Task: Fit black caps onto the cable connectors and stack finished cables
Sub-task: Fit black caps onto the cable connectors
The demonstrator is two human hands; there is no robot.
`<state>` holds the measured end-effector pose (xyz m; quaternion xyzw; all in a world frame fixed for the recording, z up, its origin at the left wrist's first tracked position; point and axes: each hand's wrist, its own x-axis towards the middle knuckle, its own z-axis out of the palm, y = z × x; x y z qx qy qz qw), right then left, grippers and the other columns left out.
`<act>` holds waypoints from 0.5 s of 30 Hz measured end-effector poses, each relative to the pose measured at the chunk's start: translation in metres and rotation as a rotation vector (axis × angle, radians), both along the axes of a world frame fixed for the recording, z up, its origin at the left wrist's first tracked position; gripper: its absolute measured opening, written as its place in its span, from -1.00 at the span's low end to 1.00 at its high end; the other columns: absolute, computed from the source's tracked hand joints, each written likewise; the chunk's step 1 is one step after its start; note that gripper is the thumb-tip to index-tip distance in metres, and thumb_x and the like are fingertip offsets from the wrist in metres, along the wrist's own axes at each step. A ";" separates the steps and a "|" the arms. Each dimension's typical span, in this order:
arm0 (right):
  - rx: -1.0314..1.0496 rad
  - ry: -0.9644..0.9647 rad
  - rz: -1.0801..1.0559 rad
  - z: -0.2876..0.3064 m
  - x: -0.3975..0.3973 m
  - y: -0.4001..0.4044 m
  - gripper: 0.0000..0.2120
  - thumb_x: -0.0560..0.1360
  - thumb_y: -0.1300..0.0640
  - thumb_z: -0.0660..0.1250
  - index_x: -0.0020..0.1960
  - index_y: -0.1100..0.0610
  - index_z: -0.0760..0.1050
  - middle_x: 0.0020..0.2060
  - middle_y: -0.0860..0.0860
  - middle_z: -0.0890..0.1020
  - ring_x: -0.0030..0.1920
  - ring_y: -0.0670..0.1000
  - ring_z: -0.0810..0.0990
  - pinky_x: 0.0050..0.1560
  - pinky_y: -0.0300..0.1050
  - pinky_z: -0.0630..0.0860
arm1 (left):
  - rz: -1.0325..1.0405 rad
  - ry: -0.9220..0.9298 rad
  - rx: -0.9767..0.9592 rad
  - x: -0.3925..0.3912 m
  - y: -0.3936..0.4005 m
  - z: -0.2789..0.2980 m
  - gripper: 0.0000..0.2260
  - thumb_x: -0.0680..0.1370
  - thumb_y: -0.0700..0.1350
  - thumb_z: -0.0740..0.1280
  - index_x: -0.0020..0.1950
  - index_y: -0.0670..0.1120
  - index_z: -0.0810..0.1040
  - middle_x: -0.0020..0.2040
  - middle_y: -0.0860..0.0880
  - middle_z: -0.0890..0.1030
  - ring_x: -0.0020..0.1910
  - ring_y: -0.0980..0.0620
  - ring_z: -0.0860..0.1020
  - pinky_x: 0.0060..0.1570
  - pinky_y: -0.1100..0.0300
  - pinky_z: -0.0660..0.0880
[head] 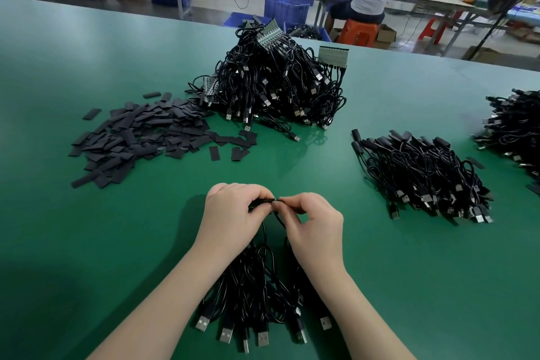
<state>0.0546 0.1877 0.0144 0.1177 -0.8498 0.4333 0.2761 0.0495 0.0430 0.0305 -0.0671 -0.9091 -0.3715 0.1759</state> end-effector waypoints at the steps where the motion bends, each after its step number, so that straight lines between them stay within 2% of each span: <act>1: -0.002 0.011 -0.008 -0.001 0.000 -0.001 -0.92 0.41 0.30 0.52 -0.21 0.20 0.64 -0.32 -0.03 0.65 -0.20 -0.11 0.54 -0.15 -0.45 0.42 | 0.002 -0.003 -0.013 0.000 0.000 0.000 -0.98 0.47 -0.07 0.47 -0.14 0.06 0.69 -0.24 0.17 0.66 -0.23 0.12 0.56 0.08 -0.03 0.44; 6: -0.066 -0.049 -0.037 0.002 -0.001 0.005 -0.92 0.44 0.24 0.51 -0.18 0.10 0.66 -0.29 -0.18 0.63 -0.19 -0.16 0.57 -0.13 -0.46 0.43 | 0.032 0.029 -0.025 0.001 0.000 -0.005 -0.98 0.47 0.00 0.48 -0.12 0.09 0.68 -0.21 0.20 0.66 -0.19 0.15 0.57 0.09 0.02 0.42; 9: -0.264 -0.077 -0.148 0.012 -0.002 0.013 -0.89 0.52 0.16 0.44 -0.15 -0.02 0.59 -0.25 -0.18 0.63 -0.18 -0.12 0.59 -0.15 -0.29 0.48 | 0.055 0.037 -0.058 0.001 0.001 -0.009 -0.90 0.48 0.05 0.46 -0.02 0.14 0.68 -0.08 0.23 0.66 -0.03 0.16 0.57 0.19 0.16 0.29; 11: -0.414 -0.021 -0.198 0.024 -0.004 0.018 -0.88 0.55 0.15 0.39 -0.10 -0.06 0.56 -0.21 -0.10 0.62 -0.22 -0.06 0.58 -0.17 -0.15 0.51 | 0.047 0.033 -0.064 0.001 0.003 -0.011 -0.77 0.50 0.08 0.43 0.14 0.15 0.64 0.08 0.22 0.63 0.15 0.16 0.52 0.22 0.25 0.13; 13: -0.454 0.085 -0.188 0.041 -0.004 0.019 -0.87 0.57 0.16 0.37 -0.06 -0.07 0.54 -0.18 -0.07 0.61 -0.22 0.01 0.57 -0.18 -0.06 0.52 | 0.054 0.040 -0.047 0.002 0.005 -0.011 -0.70 0.52 0.10 0.39 0.25 0.14 0.60 0.19 0.19 0.60 0.23 0.16 0.48 0.23 0.29 0.06; 15: -0.388 0.247 -0.146 0.061 -0.003 0.015 -0.86 0.57 0.19 0.37 -0.02 -0.06 0.53 -0.16 -0.13 0.60 -0.20 -0.08 0.55 -0.15 -0.17 0.49 | 0.087 0.060 -0.020 0.001 0.004 -0.011 -0.70 0.55 0.09 0.36 0.28 0.12 0.58 0.21 0.17 0.58 0.25 0.15 0.47 0.25 0.27 0.08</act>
